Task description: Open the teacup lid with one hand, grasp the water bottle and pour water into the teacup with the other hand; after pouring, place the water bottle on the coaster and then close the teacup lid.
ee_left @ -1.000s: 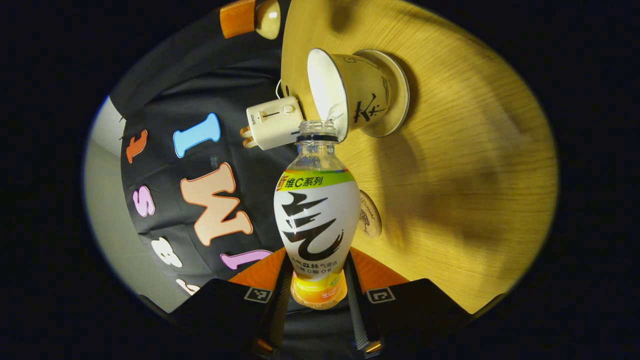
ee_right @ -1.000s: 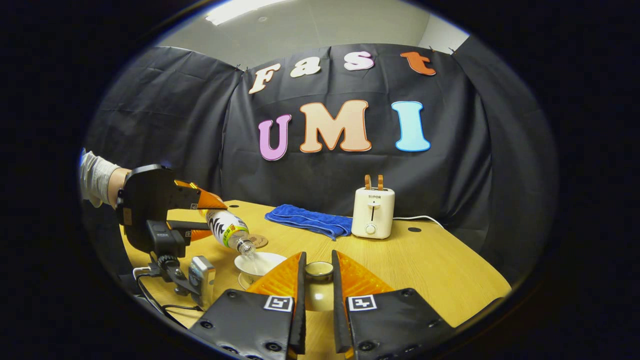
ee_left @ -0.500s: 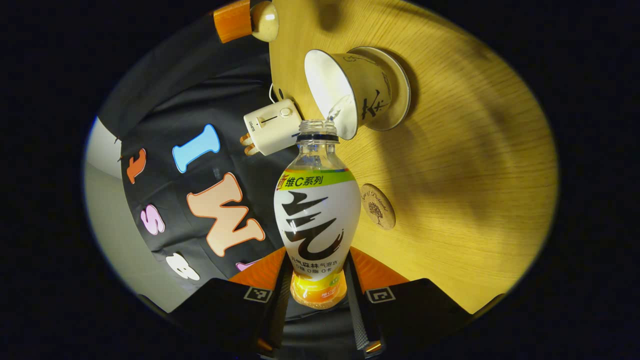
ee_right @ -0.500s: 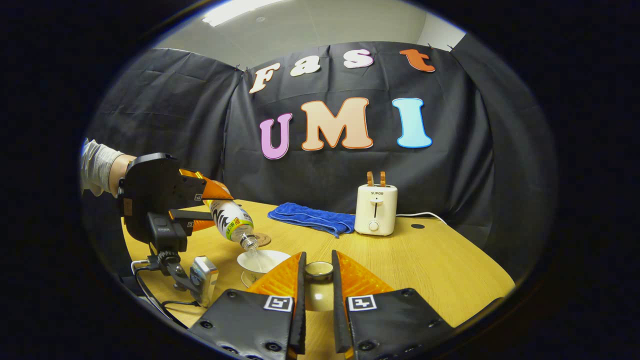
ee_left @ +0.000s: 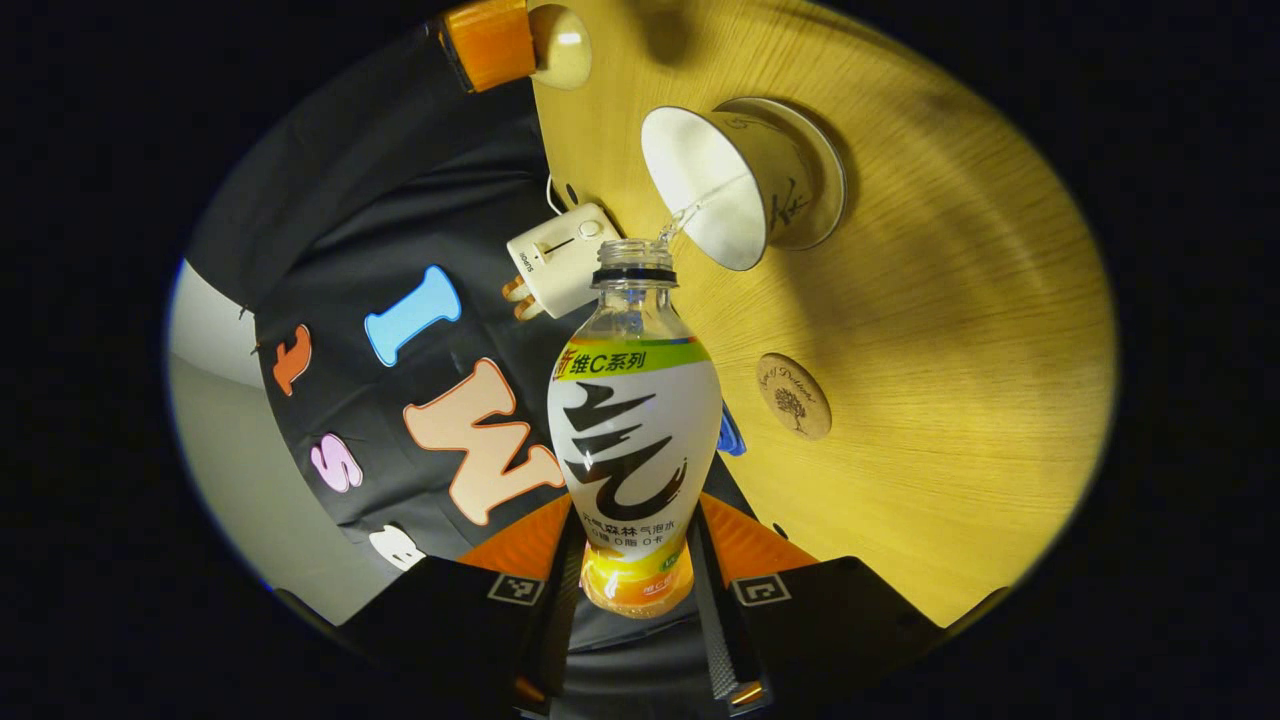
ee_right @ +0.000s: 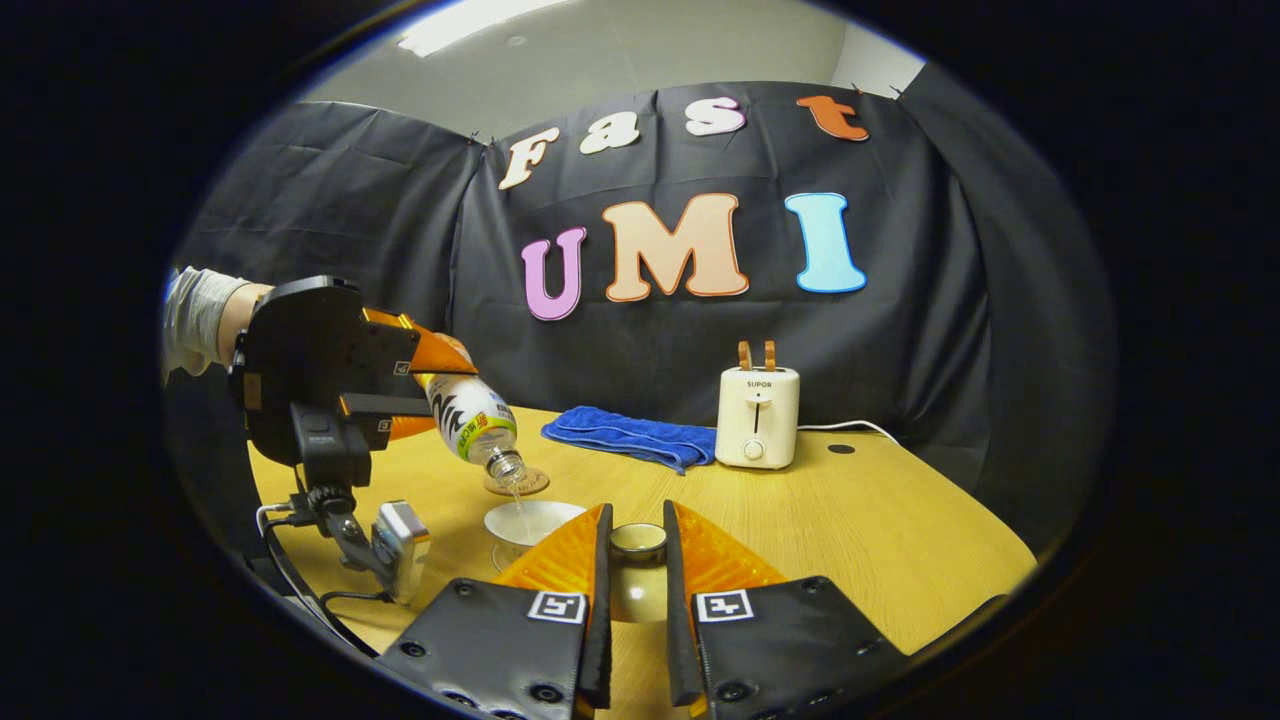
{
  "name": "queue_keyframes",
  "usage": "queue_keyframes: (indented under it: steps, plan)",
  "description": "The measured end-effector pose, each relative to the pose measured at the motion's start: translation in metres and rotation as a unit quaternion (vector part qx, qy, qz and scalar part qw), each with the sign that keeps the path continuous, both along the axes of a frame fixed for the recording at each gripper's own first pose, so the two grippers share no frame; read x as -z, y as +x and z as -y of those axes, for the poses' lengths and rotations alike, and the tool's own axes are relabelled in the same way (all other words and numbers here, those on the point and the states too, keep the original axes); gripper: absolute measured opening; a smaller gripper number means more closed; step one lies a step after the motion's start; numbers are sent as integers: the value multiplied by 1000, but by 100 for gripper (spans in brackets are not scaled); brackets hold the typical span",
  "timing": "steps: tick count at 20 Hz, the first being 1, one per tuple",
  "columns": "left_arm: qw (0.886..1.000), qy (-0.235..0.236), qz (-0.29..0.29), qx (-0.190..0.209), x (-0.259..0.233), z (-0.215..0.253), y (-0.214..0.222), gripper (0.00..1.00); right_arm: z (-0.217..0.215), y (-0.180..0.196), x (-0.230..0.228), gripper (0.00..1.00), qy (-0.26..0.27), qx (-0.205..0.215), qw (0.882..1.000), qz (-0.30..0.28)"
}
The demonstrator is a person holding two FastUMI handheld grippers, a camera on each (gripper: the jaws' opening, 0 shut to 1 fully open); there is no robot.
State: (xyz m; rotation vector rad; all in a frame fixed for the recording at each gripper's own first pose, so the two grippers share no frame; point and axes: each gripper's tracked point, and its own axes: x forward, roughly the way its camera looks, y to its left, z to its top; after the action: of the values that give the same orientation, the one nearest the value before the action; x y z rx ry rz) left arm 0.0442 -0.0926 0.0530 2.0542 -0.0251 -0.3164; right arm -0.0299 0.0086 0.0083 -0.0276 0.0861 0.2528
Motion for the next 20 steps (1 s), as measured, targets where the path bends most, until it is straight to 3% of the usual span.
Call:
queue_keyframes:
  steps: [20]
  plan:
    - [999,35,-39,-12,34,-8,3,53,-1,2,12,27,-8,-2,1000,-14]
